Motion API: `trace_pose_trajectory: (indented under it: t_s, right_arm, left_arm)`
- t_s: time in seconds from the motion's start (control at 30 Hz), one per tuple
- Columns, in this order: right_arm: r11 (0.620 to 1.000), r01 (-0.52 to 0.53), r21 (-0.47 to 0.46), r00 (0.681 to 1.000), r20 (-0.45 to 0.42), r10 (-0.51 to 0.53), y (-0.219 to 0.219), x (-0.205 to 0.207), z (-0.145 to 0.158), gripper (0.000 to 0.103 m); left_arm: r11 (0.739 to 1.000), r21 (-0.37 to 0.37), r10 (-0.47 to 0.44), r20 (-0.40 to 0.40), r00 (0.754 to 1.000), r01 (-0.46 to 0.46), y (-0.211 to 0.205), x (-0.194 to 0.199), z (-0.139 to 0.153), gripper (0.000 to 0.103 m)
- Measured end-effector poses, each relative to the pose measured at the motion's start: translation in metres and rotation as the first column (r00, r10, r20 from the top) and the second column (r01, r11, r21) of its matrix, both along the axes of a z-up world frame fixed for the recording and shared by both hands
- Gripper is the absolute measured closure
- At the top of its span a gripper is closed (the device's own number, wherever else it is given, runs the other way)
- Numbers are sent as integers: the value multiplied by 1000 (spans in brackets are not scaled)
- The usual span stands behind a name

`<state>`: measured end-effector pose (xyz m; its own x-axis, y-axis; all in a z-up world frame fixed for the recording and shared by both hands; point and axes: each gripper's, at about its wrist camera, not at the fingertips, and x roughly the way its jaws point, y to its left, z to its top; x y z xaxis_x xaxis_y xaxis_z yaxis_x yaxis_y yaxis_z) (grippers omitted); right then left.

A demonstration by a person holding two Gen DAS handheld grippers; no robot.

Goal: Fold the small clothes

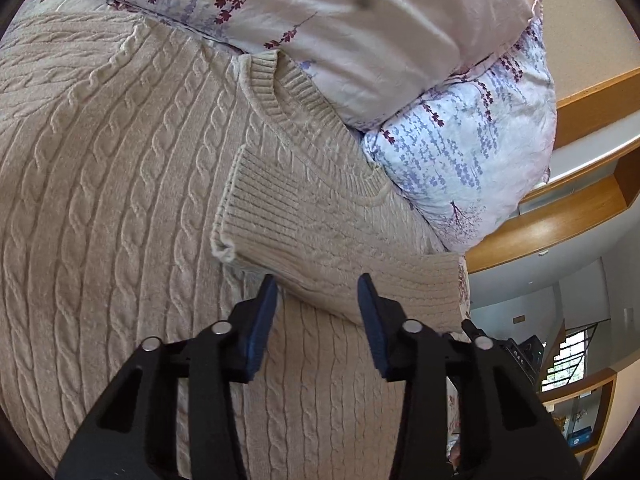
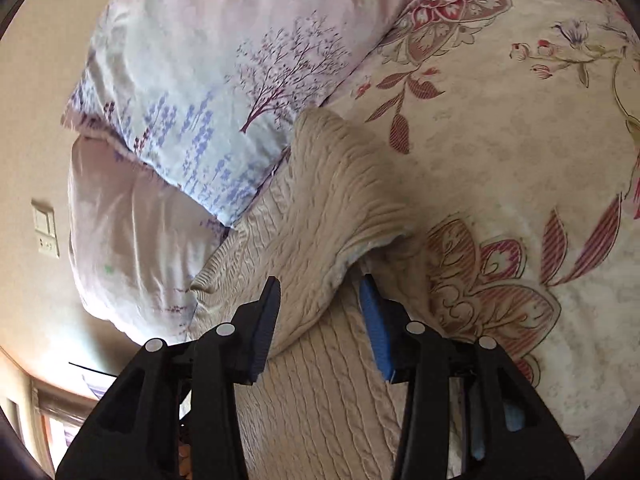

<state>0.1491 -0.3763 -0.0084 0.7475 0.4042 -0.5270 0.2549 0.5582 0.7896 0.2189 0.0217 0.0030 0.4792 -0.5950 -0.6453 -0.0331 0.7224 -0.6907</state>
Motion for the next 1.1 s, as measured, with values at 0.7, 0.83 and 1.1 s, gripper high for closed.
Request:
trace_pose_trajectory:
  t_s: [0.7,0.83,1.1]
  right_arm:
    - [985,7,-171,998,64,4,24,12,9,94]
    - [984,1,-178,998,60,10,24,12,9,94]
    - [983,12,-181,998,55,-2,20,11,6,94]
  left_arm:
    - [999,-6,-47,37,998,47,58,-1,13,55]
    - [997,-23,-71,38,997,72,32,-6,12,51]
    - [999,-41,11,-63,998,-13,16,22,-15,93]
